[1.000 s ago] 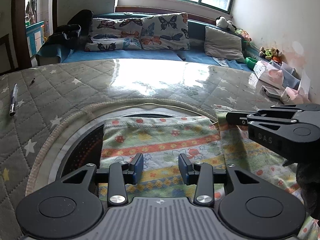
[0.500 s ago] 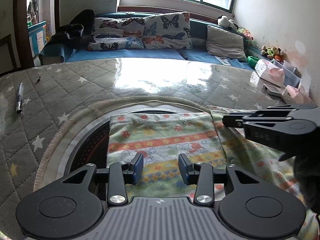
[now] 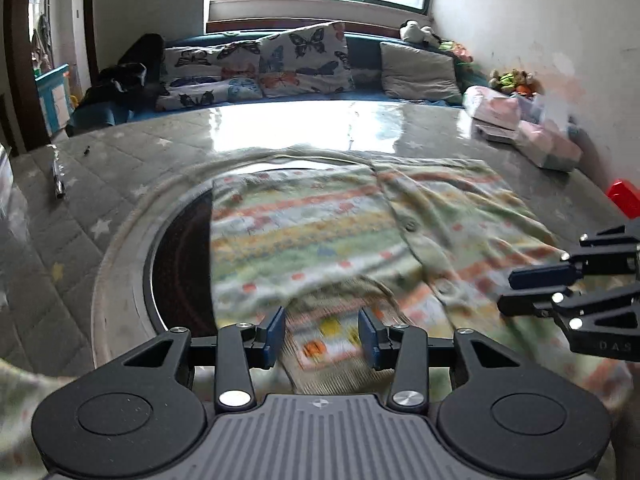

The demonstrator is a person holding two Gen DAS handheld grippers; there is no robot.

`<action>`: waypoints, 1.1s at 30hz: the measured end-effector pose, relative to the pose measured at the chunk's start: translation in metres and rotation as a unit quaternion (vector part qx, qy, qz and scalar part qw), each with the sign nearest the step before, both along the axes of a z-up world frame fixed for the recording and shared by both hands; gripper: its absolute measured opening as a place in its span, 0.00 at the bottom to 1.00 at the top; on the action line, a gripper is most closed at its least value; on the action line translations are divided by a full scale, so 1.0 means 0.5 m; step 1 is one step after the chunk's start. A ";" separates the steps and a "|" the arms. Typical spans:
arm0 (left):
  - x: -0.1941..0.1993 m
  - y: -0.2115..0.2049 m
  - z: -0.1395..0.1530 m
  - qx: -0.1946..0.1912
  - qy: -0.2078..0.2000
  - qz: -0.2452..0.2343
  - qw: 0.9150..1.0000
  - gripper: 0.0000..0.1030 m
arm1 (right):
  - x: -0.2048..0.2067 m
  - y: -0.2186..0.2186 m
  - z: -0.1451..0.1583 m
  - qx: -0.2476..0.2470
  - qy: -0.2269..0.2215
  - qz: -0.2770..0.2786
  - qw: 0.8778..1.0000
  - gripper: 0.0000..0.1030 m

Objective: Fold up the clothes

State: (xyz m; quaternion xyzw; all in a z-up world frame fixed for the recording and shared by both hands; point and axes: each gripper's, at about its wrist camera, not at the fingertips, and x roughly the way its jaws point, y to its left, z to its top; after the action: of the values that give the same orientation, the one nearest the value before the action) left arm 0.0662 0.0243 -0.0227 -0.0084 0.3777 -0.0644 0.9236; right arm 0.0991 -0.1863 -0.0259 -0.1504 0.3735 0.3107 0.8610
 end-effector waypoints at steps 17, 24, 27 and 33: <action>-0.117 -0.024 -0.007 0.004 -0.030 -0.011 0.999 0.45 | -0.115 -0.203 0.013 0.080 -0.009 -0.134 0.988 0.30; -0.128 -0.003 -0.006 -0.006 -0.030 0.009 0.999 0.46 | -0.112 -0.325 0.006 0.064 -0.039 -0.259 0.963 0.36; -0.134 -0.009 -0.002 -0.010 -0.029 0.005 0.999 0.46 | -0.108 -0.377 0.001 0.048 -0.057 -0.312 0.947 0.36; -0.152 -0.022 0.012 -0.024 -0.031 -0.011 0.999 0.46 | -0.086 -0.489 -0.020 0.035 -0.079 -0.425 0.901 0.43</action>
State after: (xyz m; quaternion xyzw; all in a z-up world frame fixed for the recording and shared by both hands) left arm -0.0096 0.0134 -0.0168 -0.0241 0.3475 -0.0842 0.9336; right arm 0.0558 -0.4307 -0.0358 0.0286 0.3215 -0.0849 0.9427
